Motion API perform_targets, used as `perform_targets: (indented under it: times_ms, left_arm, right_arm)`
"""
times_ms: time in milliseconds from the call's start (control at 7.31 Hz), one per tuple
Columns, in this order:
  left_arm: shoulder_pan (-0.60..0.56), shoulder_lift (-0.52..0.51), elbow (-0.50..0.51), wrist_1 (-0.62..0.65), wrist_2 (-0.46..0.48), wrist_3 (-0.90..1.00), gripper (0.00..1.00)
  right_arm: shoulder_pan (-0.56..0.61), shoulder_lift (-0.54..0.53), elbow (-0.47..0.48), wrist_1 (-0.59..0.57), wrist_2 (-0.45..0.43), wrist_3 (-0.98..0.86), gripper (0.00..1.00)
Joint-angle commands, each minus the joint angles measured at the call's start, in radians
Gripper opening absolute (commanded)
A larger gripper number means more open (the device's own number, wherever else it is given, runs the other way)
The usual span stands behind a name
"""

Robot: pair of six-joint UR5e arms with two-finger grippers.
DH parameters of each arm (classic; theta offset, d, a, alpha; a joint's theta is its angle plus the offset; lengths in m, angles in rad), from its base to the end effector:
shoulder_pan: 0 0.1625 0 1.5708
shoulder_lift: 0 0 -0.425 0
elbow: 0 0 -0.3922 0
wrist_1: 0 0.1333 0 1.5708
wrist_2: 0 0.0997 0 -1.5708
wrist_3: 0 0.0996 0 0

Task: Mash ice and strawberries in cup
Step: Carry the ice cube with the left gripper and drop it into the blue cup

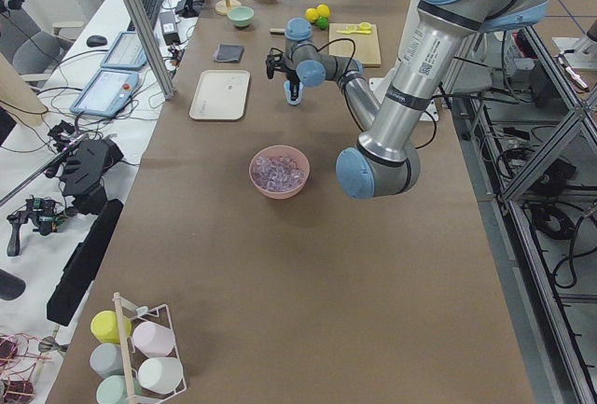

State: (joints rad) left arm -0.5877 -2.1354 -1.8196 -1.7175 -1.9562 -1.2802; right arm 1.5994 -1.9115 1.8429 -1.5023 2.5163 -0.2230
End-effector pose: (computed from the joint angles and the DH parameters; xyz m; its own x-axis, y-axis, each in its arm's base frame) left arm 0.4709 -0.4289 0.2078 0.5310 -0.0347 -0.8467 0.1099 0.9935 0.0282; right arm 0.0625 -0.3473 0.6483 0.5769 -0.2047 0.7907 0.1015 0.9786 0.1792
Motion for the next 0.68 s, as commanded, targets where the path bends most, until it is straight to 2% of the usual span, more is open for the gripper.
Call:
perform_targets:
  times_ms: [0, 137, 547]
  left_arm:
    - [0.052, -0.092, 0.069, -0.004, 0.034, -0.028, 0.0]
    - [0.06, -0.13, 0.104, -0.004, 0.034, -0.028, 0.0]
    - [0.062, -0.155, 0.138, -0.011, 0.037, -0.018, 0.0]
  right_arm:
    - [-0.002, 0.0, -0.001, 0.007, 0.001, 0.004, 1.0]
    - [-0.002, 0.0, -0.002, 0.011, 0.001, 0.004, 1.0]
    - [-0.002, -0.001, -0.002, 0.011, 0.001, 0.002, 1.0]
